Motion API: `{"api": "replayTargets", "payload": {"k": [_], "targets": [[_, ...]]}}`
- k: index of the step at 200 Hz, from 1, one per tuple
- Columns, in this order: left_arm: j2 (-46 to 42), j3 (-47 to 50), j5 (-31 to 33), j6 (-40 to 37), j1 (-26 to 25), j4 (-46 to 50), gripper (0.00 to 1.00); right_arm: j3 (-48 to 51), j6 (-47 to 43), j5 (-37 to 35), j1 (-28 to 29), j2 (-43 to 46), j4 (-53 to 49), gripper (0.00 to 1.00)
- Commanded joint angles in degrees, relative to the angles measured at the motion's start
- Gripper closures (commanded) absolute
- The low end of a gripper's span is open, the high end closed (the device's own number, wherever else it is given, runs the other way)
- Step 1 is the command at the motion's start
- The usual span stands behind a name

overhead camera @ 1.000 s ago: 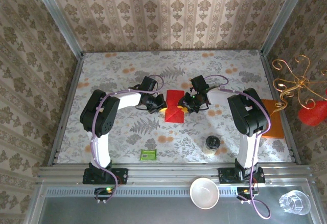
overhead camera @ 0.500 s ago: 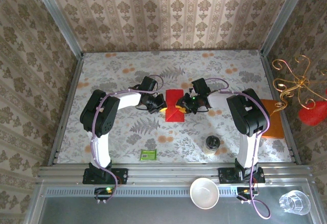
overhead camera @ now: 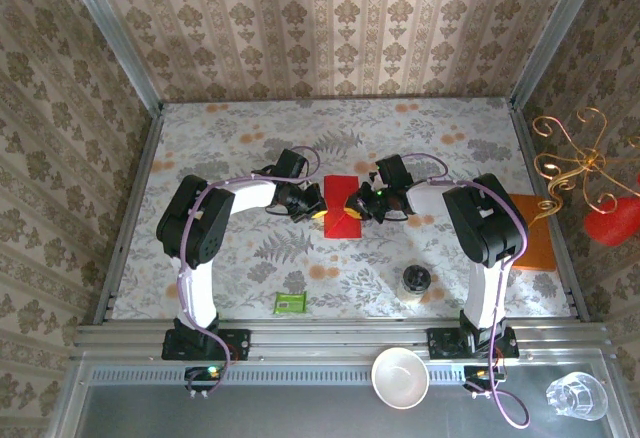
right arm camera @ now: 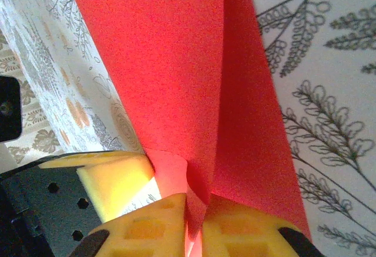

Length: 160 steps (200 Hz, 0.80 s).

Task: Fold a paper plane with a square sheet of paper (pick it up from the middle)
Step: Turn over the paper at the center of the table.

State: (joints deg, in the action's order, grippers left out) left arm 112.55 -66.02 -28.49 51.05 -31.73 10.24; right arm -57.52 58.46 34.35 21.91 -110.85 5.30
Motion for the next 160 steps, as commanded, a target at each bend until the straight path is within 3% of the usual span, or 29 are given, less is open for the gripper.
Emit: {"api": "replayTargets", "payload": {"k": [1,55,97,129,160], "targets": [[-1.13,0.90,0.28,0.64,0.52,1.81,0.97,0.65,-1.49,0.84,0.41,1.51,1.53,0.89],[-8.61,5.00,-1.75,1.79,4.39,-4.14,0.79,-0.73,-5.80,0.45,0.06,4.96,1.73,0.97],[-18.26,10.30,-4.98,3.76,9.07,-11.60,0.54,-2.06,-7.18,4.92,-0.81,9.60,4.92,0.98],[-23.92,11.70,-9.74,5.30,9.07,-17.60,0.27,-2.95,-3.93,10.00,-1.17,12.08,10.98,0.98],[-25.89,13.75,-12.53,9.42,8.44,-24.39,0.12,-3.63,0.26,13.04,-1.25,13.91,16.96,0.97]]}}
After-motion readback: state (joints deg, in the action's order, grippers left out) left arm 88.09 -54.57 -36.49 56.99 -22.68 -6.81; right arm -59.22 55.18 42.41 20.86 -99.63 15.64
